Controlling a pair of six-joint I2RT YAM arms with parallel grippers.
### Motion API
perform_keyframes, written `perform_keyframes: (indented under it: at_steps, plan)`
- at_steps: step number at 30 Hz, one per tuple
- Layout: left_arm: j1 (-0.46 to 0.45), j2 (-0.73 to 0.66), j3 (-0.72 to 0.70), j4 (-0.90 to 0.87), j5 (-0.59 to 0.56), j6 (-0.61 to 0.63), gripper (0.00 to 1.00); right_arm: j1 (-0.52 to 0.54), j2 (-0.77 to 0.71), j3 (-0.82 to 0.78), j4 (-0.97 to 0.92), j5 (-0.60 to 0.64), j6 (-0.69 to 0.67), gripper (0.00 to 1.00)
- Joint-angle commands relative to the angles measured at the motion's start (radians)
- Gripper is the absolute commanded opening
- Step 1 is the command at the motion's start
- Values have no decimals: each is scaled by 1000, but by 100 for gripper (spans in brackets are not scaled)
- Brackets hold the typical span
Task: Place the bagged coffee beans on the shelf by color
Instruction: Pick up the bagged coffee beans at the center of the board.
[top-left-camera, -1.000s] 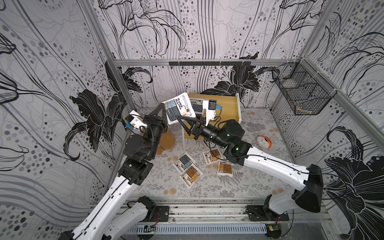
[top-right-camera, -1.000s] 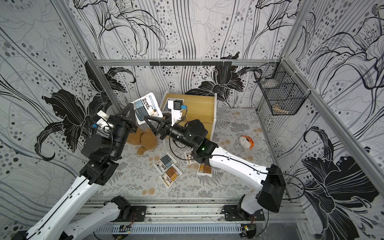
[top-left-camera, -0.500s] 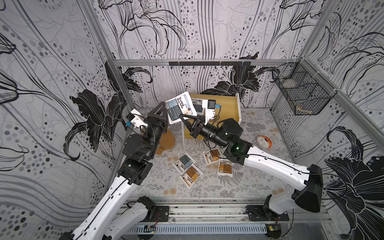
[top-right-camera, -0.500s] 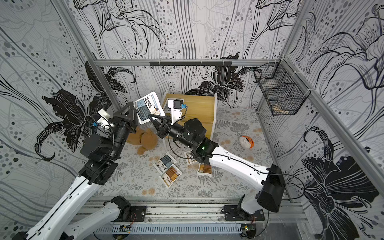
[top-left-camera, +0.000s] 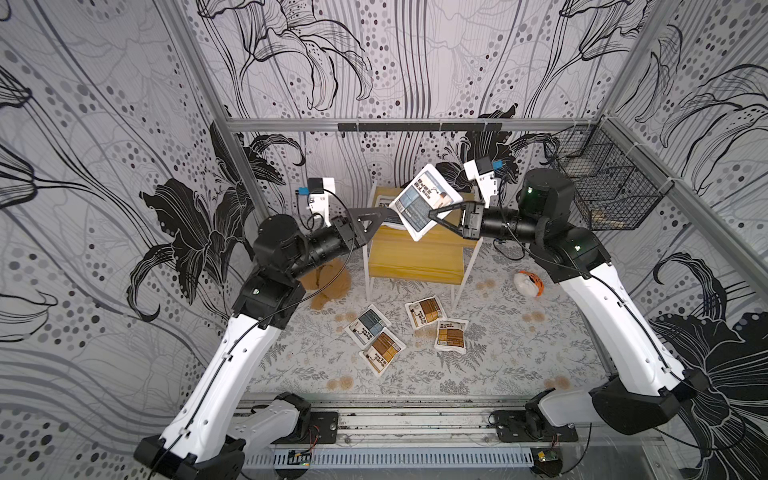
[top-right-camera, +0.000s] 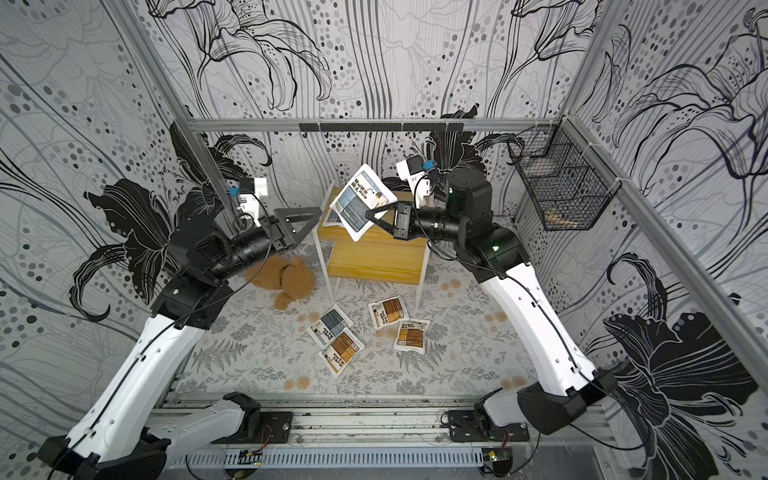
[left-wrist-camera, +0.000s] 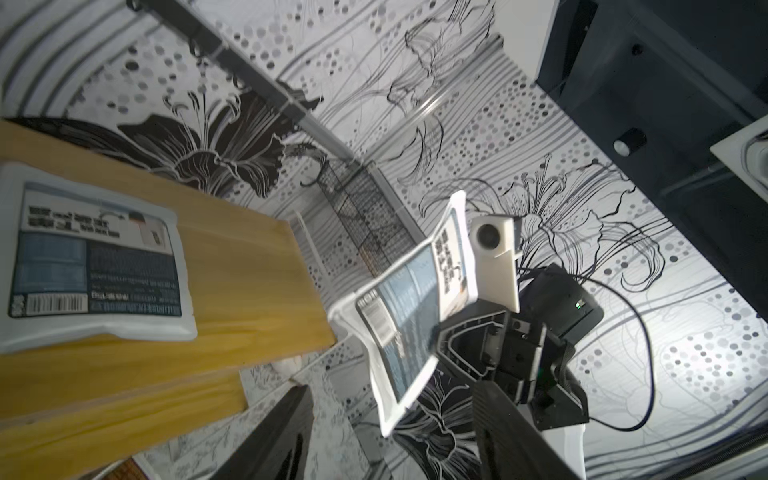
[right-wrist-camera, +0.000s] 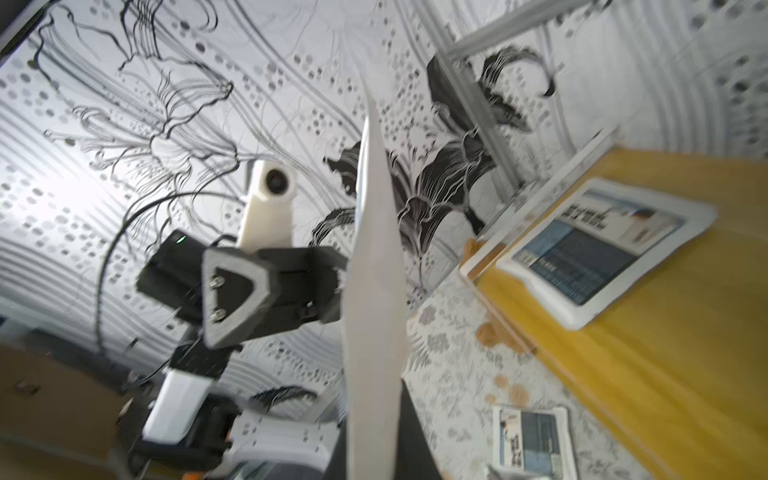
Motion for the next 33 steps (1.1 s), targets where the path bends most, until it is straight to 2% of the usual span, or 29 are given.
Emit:
perform_keyframes:
  at_steps: [1, 7, 10, 15, 21, 23, 25, 27, 30, 33]
  plan:
    - [6, 24, -33, 79, 186, 17, 66, 2, -6, -51, -69, -217, -7, 0]
    - [6, 69, 52, -10, 246, 89, 65, 5, -9, -111, -37, -280, -5, 0]
    - [6, 75, 60, -20, 256, 99, 62, 6, -15, -130, -14, -297, -1, 0]
    - [7, 76, 42, -7, 272, 90, 42, 6, -21, -137, -15, -297, -3, 0]
    - [5, 68, 16, 24, 277, 69, 25, 6, -24, -138, -13, -287, 3, 0]
    - [5, 63, 12, 27, 275, 66, 19, 6, -25, -139, -10, -278, 7, 7]
    - [6, 61, 3, 42, 272, 52, 12, 7, -32, -148, 0, -259, 14, 24]
    - [7, 55, -13, 81, 261, 21, 9, 6, -47, -161, 26, -226, 32, 35]
    - [6, 37, -51, 168, 220, -46, 7, 8, -97, -250, 116, -159, 96, 44]
    - [6, 15, -105, 268, 154, -126, 7, 14, -162, -379, 280, -110, 205, 44]
